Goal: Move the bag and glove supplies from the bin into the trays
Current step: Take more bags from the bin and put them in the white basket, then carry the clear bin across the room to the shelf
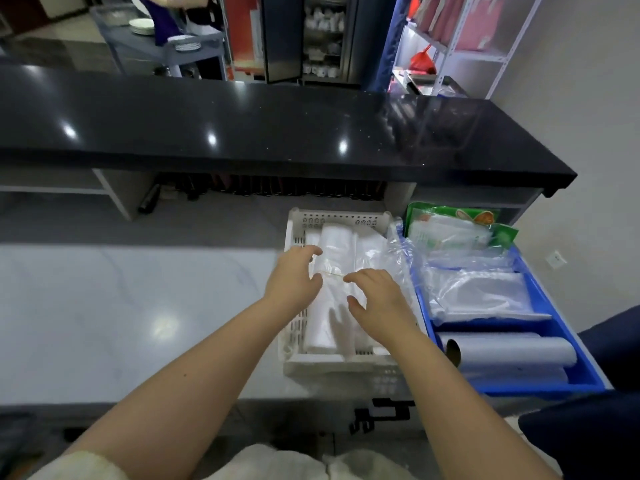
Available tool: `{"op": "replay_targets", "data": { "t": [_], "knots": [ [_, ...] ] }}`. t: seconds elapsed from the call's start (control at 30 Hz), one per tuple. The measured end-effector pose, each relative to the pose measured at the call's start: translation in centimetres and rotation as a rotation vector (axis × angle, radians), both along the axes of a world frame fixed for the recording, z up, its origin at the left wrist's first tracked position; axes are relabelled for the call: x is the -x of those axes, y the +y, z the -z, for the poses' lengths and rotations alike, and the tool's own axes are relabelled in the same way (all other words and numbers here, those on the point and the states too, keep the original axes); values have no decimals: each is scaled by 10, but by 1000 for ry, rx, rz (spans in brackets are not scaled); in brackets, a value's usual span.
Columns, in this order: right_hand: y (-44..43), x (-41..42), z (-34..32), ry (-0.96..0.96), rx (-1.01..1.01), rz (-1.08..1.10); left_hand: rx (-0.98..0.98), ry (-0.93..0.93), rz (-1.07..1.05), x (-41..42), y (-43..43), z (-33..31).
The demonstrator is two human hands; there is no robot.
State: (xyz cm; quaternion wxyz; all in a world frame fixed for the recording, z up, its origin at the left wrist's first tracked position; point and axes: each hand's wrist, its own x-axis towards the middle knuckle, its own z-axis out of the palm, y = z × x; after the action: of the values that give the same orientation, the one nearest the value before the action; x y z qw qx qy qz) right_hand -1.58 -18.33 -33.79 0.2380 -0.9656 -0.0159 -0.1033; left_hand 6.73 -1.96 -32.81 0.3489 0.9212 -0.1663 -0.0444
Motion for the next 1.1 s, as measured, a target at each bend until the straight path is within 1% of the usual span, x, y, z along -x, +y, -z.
{"op": "replay_targets", "data": {
  "t": [0.1, 0.17, 0.23, 0.33, 0.43, 0.57, 0.67, 0.73, 0.87, 0.93, 1.0, 1.1],
  "knots": [
    [16, 9, -3, -18, -12, -59, -180, -169, -11, 26, 31, -10],
    [33, 16, -4, -43, -28, -102, -302, -237, -24, 44, 53, -12],
    [53, 24, -5, -56, -45, -142, -374, -270, -30, 64, 72, -9],
    [83, 42, -3, -51, -55, -197, -398, -240, -54, 95, 101, 1],
    [113, 63, 0, -38, -18, -228, -450, -242, -78, 121, 131, 13],
    [157, 96, 8, 6, 63, -219, -438, -225, -110, 154, 178, 26],
    [203, 134, 19, -19, 160, -205, -409, -190, -109, 189, 222, 41],
    [242, 165, 32, -14, 202, -181, -437, -159, -117, 216, 255, 54],
    [314, 227, 60, 88, 188, -142, -497, -93, -73, 270, 320, 81],
    [343, 252, 69, 147, 167, -153, -527, -67, -45, 293, 349, 92],
    [365, 274, 74, 203, 195, -172, -557, -30, -20, 315, 375, 99],
    [389, 305, 75, 188, 183, -166, -572, -3, -13, 345, 406, 105]
  ]
}}
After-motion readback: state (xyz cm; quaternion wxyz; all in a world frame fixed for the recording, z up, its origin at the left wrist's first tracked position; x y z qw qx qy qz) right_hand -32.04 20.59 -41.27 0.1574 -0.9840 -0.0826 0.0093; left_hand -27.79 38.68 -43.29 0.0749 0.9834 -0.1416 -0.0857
